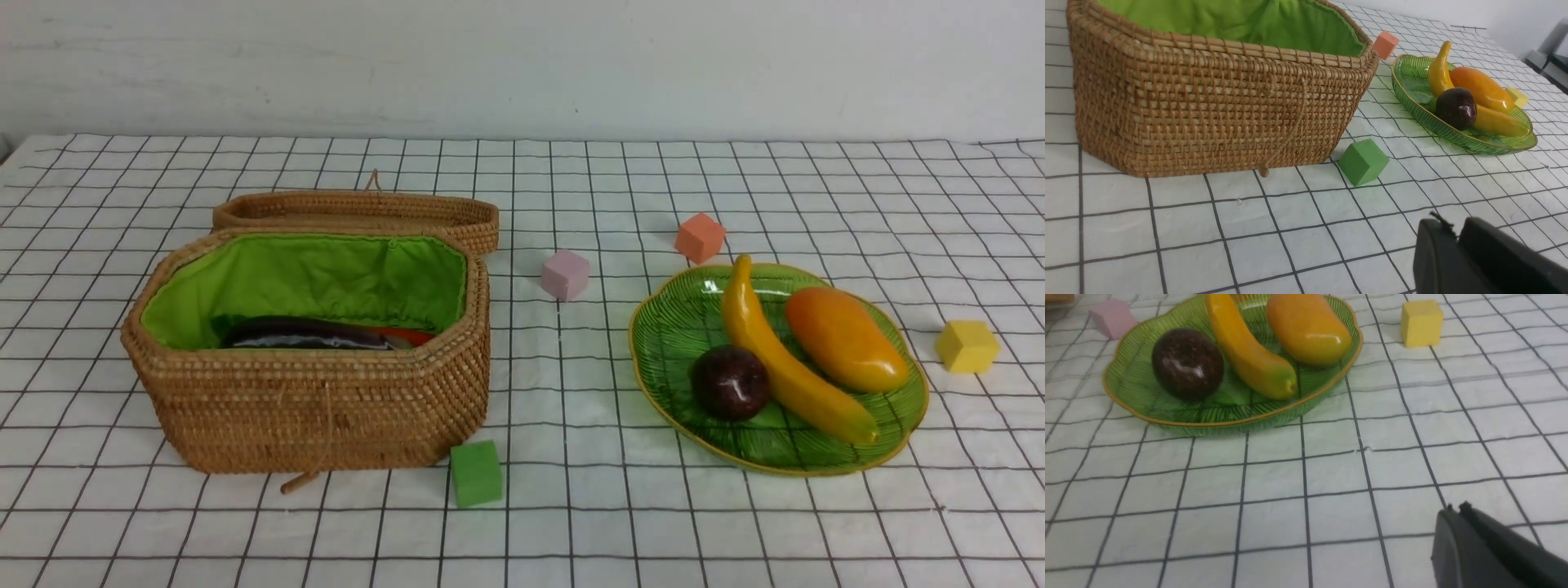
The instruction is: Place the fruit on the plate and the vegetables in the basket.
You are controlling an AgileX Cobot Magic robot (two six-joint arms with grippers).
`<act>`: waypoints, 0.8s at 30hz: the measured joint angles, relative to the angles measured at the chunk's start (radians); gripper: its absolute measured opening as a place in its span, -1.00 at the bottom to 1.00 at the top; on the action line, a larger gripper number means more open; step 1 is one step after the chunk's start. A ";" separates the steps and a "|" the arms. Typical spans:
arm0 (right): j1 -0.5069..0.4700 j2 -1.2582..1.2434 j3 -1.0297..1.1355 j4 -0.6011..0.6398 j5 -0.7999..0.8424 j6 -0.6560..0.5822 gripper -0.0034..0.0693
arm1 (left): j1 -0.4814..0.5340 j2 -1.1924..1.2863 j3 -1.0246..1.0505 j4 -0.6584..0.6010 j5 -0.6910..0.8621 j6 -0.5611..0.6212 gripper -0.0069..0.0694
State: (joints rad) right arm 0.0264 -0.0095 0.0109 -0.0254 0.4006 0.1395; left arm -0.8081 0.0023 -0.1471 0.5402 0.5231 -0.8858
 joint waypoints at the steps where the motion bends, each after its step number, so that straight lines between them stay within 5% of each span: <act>1: 0.000 0.000 0.001 0.001 -0.005 0.000 -0.93 | 0.000 0.000 0.000 0.000 0.000 -0.001 -0.61; 24: 0.000 0.000 0.003 0.008 -0.015 0.000 -0.92 | 0.000 0.000 0.000 0.000 0.000 -0.002 -0.57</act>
State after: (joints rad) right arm 0.0264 -0.0095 0.0137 -0.0178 0.3856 0.1395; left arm -0.8081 0.0023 -0.1471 0.5402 0.5231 -0.8879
